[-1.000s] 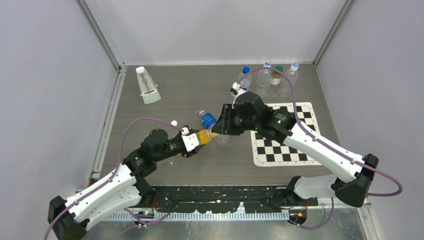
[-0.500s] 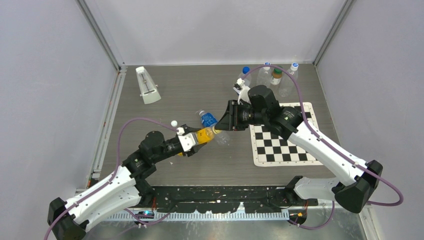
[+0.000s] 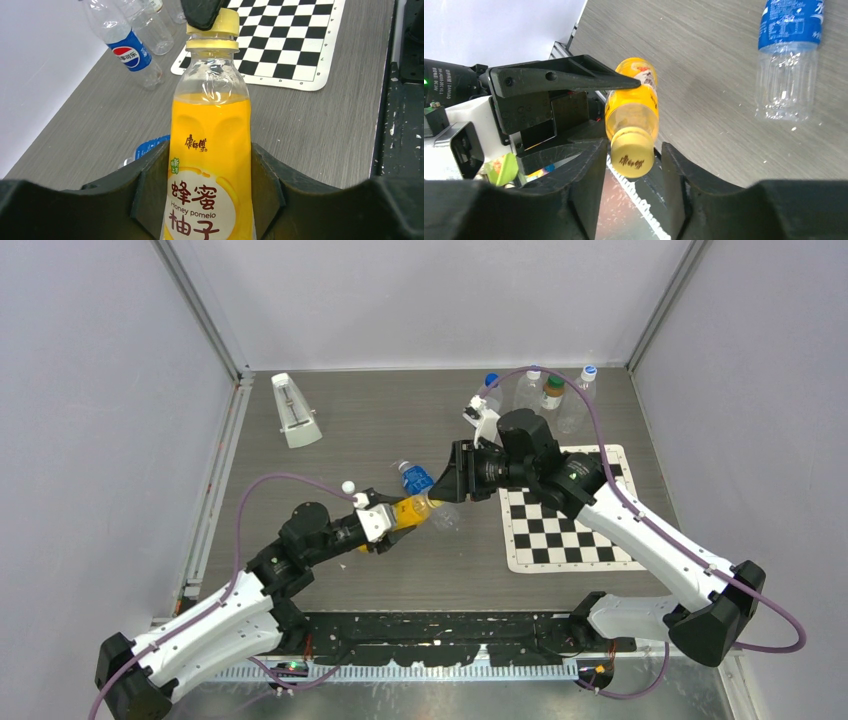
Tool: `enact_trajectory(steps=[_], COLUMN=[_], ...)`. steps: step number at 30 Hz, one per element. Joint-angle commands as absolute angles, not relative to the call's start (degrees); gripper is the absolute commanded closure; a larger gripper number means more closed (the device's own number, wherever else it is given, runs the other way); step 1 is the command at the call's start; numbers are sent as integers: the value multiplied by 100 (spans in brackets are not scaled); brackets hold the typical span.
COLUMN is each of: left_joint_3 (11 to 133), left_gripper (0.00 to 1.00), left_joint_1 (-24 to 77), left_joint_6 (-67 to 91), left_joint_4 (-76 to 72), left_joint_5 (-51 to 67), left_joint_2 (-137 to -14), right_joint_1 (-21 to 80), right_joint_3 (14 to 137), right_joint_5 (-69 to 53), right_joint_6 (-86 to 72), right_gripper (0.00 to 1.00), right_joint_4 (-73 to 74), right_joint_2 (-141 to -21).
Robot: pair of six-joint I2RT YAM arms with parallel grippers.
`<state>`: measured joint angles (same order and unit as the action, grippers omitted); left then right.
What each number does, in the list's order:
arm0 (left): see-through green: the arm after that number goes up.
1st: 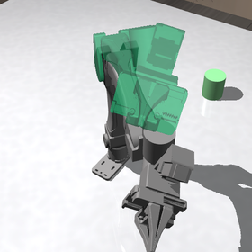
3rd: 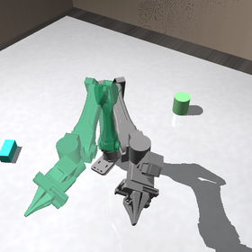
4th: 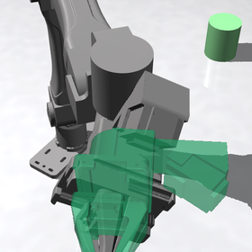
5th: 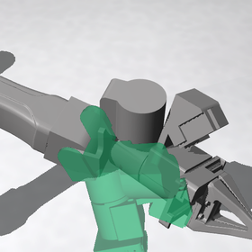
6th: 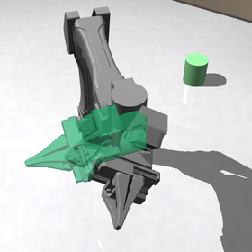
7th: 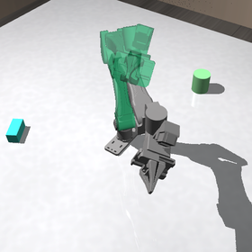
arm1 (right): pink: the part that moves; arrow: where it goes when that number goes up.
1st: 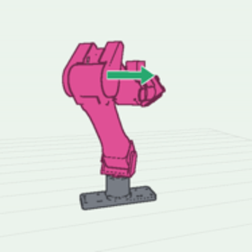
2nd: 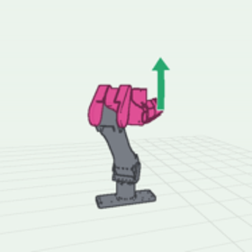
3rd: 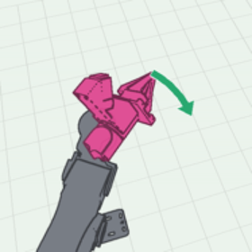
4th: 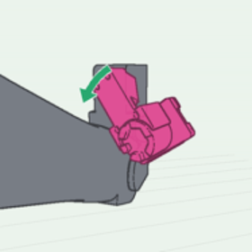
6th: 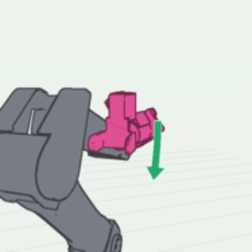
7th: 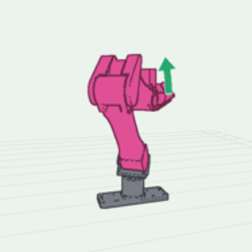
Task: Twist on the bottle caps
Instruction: Screw the bottle cap onto the plastic bottle.
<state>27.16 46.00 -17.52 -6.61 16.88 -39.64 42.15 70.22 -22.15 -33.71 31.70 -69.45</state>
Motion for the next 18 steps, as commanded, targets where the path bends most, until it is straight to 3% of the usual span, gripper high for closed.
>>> enact_trajectory(steps=[1,4,8,13,18], left_joint_3=[2920,2983,3091,3206,3297], left_gripper=[100,100,100,100,100], left_joint_1=[4649,4649,4649,4649,4641], left_joint_6=[-1648,-1589,-1455,-1258,-1173], left_joint_4=[-1182,-1050,-878,-722,-598], left_joint_5=[1778,1624,1525,1551,1926], left_joint_2=[-3971,-4032,-4096,-4178,-4266], right_joint_1=[4245,4245,4245,4244,4242], right_joint_3=[7373,7466,7595,7640,7420], right_joint_5=[-1979,-1875,-1679,-1628,-2218], right_joint_6=[-2904,-2543,-1736,54,1518], right_gripper=[46,32,22,18,22], right_joint_4=[2988,3056,3234,3619,4005], right_joint_2=[-6747,-6633,-6413,-5982,-5709])
